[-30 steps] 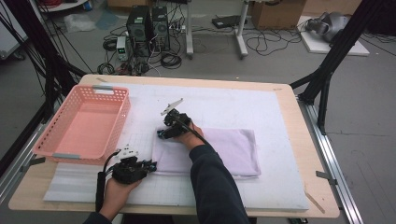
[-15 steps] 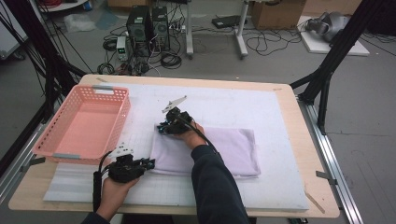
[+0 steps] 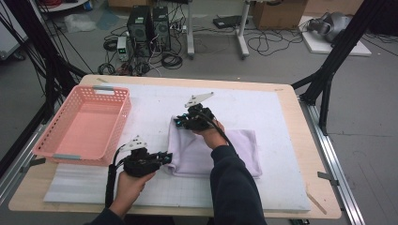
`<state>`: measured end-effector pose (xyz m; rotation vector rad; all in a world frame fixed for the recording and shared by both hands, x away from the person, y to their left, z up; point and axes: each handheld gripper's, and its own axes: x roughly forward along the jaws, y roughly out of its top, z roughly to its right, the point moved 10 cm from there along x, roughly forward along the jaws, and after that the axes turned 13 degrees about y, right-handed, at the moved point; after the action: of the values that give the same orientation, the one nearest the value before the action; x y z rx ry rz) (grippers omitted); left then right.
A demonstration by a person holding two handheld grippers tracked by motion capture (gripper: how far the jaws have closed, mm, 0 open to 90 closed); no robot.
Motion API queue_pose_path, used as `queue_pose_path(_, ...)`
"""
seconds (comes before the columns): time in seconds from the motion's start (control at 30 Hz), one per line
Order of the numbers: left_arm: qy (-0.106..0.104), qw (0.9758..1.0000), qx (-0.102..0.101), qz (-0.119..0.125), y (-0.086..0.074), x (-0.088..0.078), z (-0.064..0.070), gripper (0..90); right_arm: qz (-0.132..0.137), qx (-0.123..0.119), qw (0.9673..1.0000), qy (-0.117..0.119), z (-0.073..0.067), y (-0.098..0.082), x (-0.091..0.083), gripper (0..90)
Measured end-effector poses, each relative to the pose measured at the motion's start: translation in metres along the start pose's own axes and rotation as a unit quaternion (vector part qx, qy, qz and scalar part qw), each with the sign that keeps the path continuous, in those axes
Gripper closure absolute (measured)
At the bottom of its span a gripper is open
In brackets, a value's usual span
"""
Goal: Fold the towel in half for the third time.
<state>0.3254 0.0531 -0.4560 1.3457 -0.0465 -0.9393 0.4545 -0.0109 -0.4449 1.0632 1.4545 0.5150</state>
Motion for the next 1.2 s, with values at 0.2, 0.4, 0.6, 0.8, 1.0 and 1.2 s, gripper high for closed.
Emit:
queue_pose_path(0.2,-0.021,0.9997,0.01,-0.009,0.012,0.018,0.023,81.7,0.014,0.007,0.9997,-0.019,0.009,-0.01,-0.027,81.5)
queue_pose_path(0.4,-0.038,0.9989,0.023,-0.017,0.021,0.037,0.05,81.7,0.026,0.016,0.9988,-0.037,0.016,-0.022,-0.055,81.4)
queue_pose_path(0.6,-0.052,0.9977,0.03,-0.03,0.024,0.054,0.071,81.7,0.04,0.028,0.9975,-0.052,0.023,-0.036,-0.08,81.4)
queue_pose_path(0.8,-0.06,0.9966,0.04,-0.04,0.025,0.07,0.091,81.6,0.049,0.034,0.9962,-0.064,0.028,-0.049,-0.1,81.3)
queue_pose_path(1.0,-0.064,0.9957,0.049,-0.046,0.025,0.085,0.107,81.6,0.051,0.039,0.9948,-0.078,0.034,-0.061,-0.117,81.2)
queue_pose_path(1.2,-0.064,0.9948,0.06,-0.053,0.023,0.101,0.123,81.6,0.049,0.052,0.9932,-0.092,0.039,-0.076,-0.131,81.1)
